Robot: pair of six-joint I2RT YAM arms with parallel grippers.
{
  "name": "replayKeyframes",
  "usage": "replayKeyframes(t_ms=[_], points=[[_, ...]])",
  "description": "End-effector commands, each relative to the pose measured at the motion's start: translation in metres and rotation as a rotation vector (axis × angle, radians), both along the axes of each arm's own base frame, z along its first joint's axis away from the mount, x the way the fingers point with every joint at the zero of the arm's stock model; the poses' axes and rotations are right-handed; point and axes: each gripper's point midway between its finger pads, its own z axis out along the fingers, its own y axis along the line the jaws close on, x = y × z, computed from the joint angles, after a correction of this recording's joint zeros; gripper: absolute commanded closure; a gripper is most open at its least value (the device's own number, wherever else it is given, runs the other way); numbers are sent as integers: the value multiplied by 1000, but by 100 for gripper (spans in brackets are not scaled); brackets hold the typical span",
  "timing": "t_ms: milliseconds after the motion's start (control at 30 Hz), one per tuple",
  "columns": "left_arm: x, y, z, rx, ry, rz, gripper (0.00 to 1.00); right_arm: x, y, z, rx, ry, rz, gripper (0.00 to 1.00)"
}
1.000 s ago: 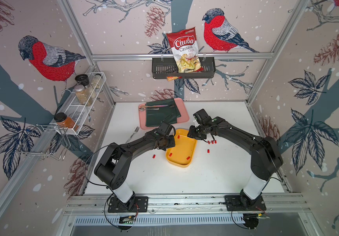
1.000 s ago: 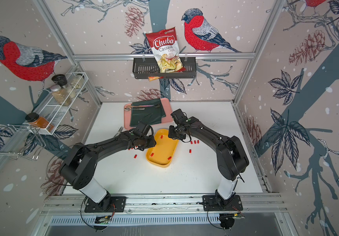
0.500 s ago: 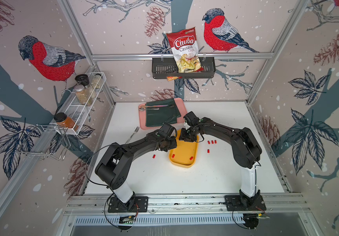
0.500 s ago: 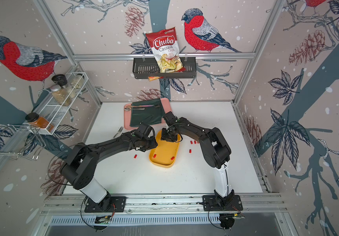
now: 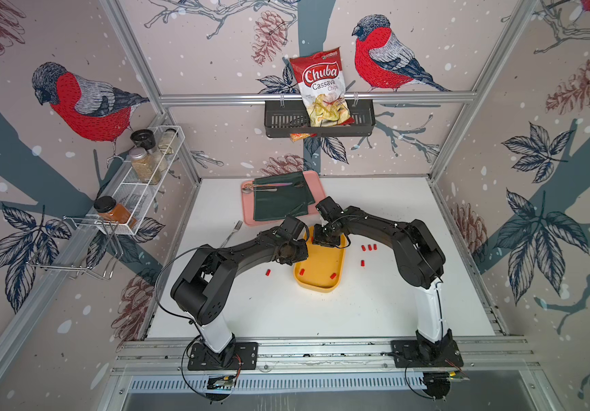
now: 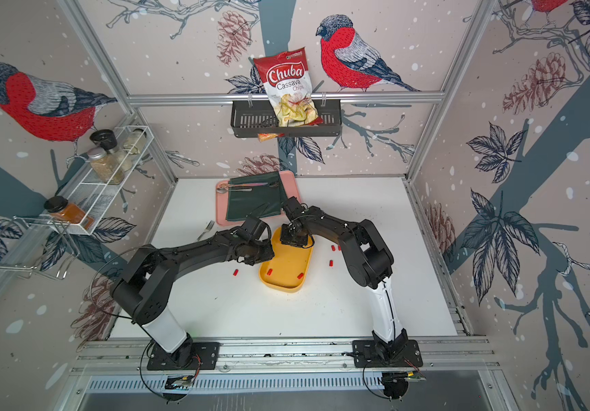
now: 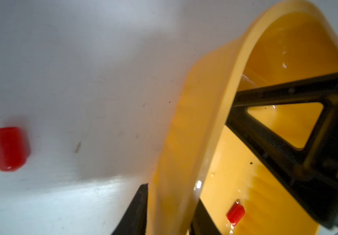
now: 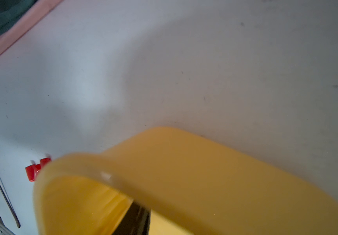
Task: Take the screw protection sleeves out of the storage box
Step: Pick up the screw protection sleeve from the storage box.
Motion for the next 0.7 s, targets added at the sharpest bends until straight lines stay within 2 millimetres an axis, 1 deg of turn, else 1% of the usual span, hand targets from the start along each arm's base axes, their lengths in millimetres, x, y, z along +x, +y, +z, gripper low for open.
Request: replayKeyframes(t_ms=[0,133,333,400,467,500,567,667], points=[[2,-3,2,-6,-9,-16,66,12,5,2,3,-42,-22,62],[2,-3,1,-3,-8,-20,66,16,9,2,13,-49,-21,62],[1,-3,-1,-5,-5,-26,67,17,12,-9,9,-35,-23,66],[1,-4,0,-7,-8,-27,67,17,12,-12,4,-33,-24,70],[1,-5,0,-7,-8,-30,67,17,10,-12,-3,-39,-28,77],[2,-5,0,-9,-8,-29,67,18,10,-12,-5,-39,-28,79],[2,-5,0,-10,-7,-28,67,19,10,-9,-2,-46,-25,85],[2,-5,0,-9,-6,-28,67,18,10,-6,0,-53,-15,91]])
